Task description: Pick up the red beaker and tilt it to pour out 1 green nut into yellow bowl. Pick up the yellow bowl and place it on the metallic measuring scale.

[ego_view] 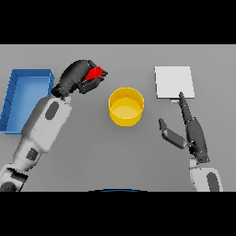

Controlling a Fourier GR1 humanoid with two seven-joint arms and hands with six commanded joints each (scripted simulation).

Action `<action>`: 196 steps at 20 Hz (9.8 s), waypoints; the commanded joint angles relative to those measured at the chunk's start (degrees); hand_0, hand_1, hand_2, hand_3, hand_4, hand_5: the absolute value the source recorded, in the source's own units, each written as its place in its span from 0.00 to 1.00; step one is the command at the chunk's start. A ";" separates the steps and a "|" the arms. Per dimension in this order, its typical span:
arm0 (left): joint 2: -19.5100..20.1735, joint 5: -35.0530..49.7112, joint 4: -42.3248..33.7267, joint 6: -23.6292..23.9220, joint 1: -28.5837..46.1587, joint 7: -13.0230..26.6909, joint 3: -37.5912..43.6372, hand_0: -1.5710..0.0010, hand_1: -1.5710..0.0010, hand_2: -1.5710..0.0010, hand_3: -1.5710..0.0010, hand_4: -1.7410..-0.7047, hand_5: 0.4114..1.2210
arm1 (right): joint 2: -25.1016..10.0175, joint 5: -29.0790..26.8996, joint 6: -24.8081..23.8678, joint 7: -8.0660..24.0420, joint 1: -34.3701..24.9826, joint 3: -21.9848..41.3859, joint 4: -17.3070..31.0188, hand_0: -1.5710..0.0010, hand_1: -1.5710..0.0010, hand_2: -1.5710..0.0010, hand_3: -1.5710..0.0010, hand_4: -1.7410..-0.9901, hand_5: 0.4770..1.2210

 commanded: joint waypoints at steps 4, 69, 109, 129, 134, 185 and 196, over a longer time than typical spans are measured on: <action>1.77 -9.57 1.38 -2.10 -3.82 2.77 -7.45 0.00 0.00 0.00 0.00 0.00 0.94 | 0.31 -0.87 0.45 1.03 0.18 -0.27 0.69 1.00 1.00 1.00 1.00 0.74 0.26; 22.08 3.07 43.47 5.82 -27.15 11.81 15.42 0.00 0.00 0.00 0.00 0.00 1.00 | 0.69 -2.08 1.38 -1.09 -2.46 0.05 3.19 1.00 1.00 1.00 1.00 0.82 0.24; 18.47 19.67 -7.66 -0.22 12.69 24.97 12.94 1.00 1.00 1.00 1.00 0.90 0.34 | -17.26 21.50 12.20 -0.22 -22.83 13.35 11.18 1.00 1.00 1.00 1.00 0.79 0.21; 20.28 20.16 -6.68 -2.05 13.18 23.18 14.01 1.00 1.00 1.00 1.00 0.91 0.36 | -15.26 36.94 23.36 -10.94 -46.24 32.01 36.99 1.00 1.00 1.00 1.00 0.75 0.26; 19.86 19.41 -7.26 -1.91 12.86 24.14 13.07 1.00 1.00 1.00 1.00 0.92 0.37 | -13.40 37.29 24.24 -10.91 -48.03 32.92 40.83 1.00 1.00 1.00 0.99 0.73 0.31; 19.78 21.91 -11.16 -2.06 13.34 30.33 14.10 1.00 1.00 1.00 1.00 0.85 0.47 | -25.93 32.95 18.65 -1.95 -52.14 18.35 48.71 0.00 0.00 0.08 0.21 0.00 1.00; 19.86 21.88 -10.95 -2.66 13.55 29.75 13.83 1.00 1.00 1.00 1.00 0.87 0.46 | -23.87 32.45 17.55 -3.22 -52.90 18.51 55.87 0.00 0.00 0.13 0.08 0.00 1.00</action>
